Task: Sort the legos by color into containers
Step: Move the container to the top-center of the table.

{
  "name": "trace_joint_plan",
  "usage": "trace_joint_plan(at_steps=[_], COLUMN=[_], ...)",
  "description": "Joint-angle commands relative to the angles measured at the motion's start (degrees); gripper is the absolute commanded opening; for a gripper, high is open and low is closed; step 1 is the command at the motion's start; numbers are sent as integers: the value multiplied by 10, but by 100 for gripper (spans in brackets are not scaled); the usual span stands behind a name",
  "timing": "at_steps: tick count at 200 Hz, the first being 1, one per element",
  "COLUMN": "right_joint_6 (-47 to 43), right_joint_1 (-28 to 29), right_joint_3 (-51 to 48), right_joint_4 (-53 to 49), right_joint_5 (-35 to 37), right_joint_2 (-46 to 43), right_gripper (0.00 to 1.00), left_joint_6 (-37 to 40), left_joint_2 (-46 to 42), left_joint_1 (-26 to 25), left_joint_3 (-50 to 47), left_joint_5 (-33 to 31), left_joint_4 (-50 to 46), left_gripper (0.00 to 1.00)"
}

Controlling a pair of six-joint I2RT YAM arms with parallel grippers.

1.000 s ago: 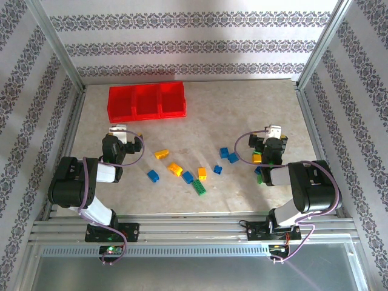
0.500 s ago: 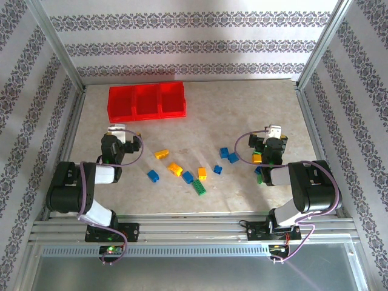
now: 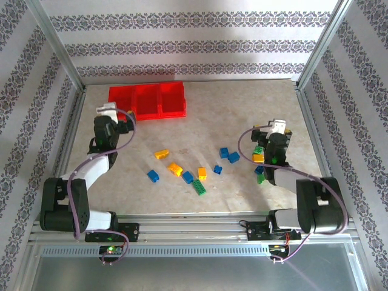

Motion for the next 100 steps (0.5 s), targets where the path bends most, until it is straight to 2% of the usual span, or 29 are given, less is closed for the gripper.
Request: trace_joint_plan(at_steps=[1, 29, 64, 100], right_joint_6=[0, 21, 77, 106], right_joint_1=[6, 8, 10, 12], right_joint_3=[22, 53, 107, 126], right_joint_4=[-78, -174, -322, -391], right_joint_5=[37, 68, 90, 85], right_joint_2=[-55, -109, -129, -141], right_gripper=[98, 98, 98, 98], left_joint_6=[-78, -116, -132, -117], left_joint_2=[42, 137, 260, 359], left_joint_1=[1, 1, 0, -8], left_joint_3=[82, 198, 352, 474], left_joint_5=[-17, -1, 5, 11], left_joint_4=[-109, -174, -275, -339], left_gripper=[100, 100, 100, 100])
